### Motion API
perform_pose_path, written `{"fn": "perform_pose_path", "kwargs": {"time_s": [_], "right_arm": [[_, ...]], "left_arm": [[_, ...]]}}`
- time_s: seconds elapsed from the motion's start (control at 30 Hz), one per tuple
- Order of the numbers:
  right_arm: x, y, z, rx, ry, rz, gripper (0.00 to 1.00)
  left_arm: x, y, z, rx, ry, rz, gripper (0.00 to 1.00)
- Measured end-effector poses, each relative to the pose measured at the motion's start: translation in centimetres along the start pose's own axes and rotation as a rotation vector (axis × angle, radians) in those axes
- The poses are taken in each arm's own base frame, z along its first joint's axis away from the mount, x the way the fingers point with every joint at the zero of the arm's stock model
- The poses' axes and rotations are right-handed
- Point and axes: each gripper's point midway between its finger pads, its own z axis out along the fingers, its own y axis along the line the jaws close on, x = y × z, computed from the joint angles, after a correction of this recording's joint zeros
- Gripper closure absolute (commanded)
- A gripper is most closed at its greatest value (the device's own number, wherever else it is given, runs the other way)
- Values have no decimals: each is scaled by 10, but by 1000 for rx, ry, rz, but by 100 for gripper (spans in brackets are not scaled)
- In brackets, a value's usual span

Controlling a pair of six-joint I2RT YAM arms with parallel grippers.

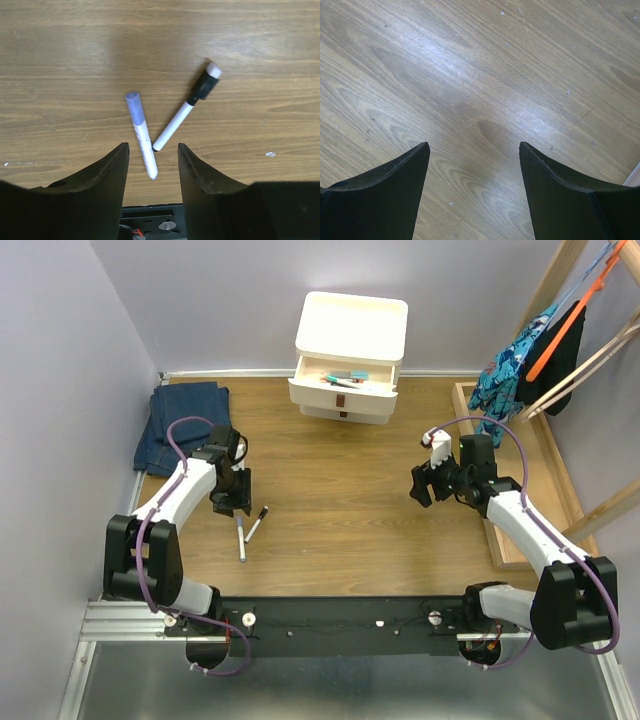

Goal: Sort the stationery into containers
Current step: Pick up the pen from the center of the board.

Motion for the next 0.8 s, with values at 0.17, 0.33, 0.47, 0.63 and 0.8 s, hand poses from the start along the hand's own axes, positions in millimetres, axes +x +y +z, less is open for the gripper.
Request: {"fn": "perform_pose_path", "kwargs": {"time_s": [0.17,0.33,0.47,0.63,0.8], "right_arm": [[0,0,0,0,0,3,20],[0,0,0,0,0,4,20],[0,0,0,0,1,5,20],[5,2,-1,-6,20,12,20],[4,3,-3,-5,17,11,20]], "left_arm": [[2,7,8,-8,40,-34,53],[8,6,17,-4,89,-39,56],[12,8,24,-9,122,-54,57],[17,16,32,-23,167,-79,57],[21,17,40,-32,203,-83,60]]}}
